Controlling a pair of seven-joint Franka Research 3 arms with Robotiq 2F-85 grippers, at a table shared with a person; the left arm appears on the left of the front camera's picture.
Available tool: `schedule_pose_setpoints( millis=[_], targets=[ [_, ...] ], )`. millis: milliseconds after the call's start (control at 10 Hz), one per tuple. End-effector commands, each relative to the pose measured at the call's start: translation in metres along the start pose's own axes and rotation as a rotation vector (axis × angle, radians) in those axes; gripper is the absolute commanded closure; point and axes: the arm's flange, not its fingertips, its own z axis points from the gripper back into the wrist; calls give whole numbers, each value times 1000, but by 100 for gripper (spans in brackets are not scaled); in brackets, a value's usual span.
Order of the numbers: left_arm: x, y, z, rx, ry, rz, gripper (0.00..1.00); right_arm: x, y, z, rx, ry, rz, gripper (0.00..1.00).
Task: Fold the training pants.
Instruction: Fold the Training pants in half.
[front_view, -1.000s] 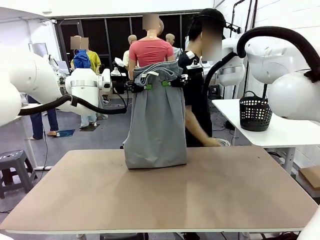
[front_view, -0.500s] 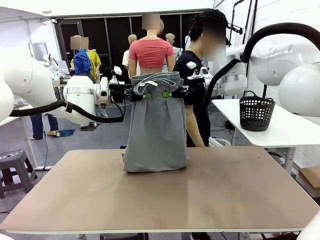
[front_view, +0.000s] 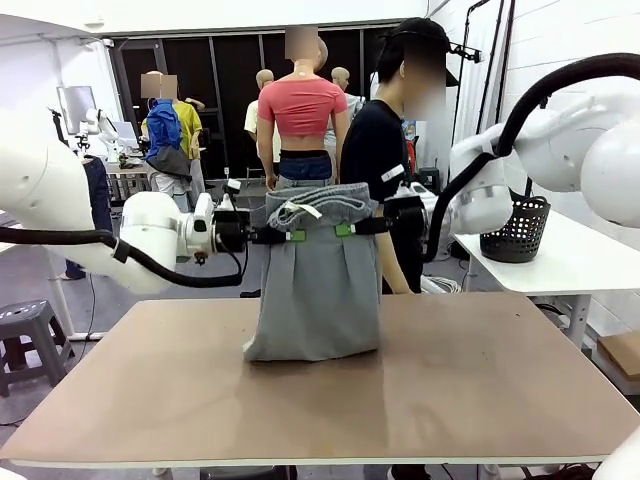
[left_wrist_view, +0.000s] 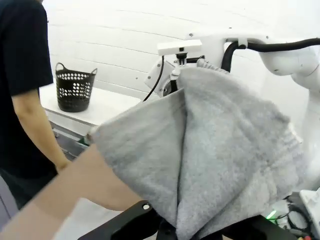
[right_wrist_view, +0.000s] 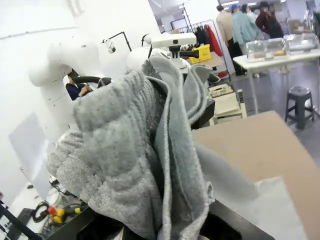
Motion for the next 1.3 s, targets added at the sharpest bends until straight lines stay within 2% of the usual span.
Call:
schedule_pose_setpoints(
  millis=[0, 200, 300, 400, 500, 800, 900, 1200],
  targets=[
    [-16, -19, 22, -6, -93, 104, 100, -30, 24, 16, -9, -10, -128, 100],
    [-35, -27, 28, -9, -116, 165, 100, -50, 31, 12, 1, 10, -196, 100],
    [-36, -32, 28, -12, -119, 170, 100, -48, 36, 10, -19, 37, -178, 100],
    [-26, -38, 24, -16, -123, 105, 100, -49, 20, -7, 15, 7, -149, 100],
    [-56, -28, 1, -47, -52, 148, 100, -49, 20, -7, 15, 7, -149, 100],
    [-56, -28, 1, -47, -52, 148, 100, -49, 24, -13, 21, 12, -154, 100],
    [-58, -31, 0, -49, -48, 151, 100, -53, 30, -12, 49, 10, -223, 100],
    [-82, -36, 13, -43, -29, 392, 100, -91, 19, -15, 76, 2, -435, 100]
  ],
)
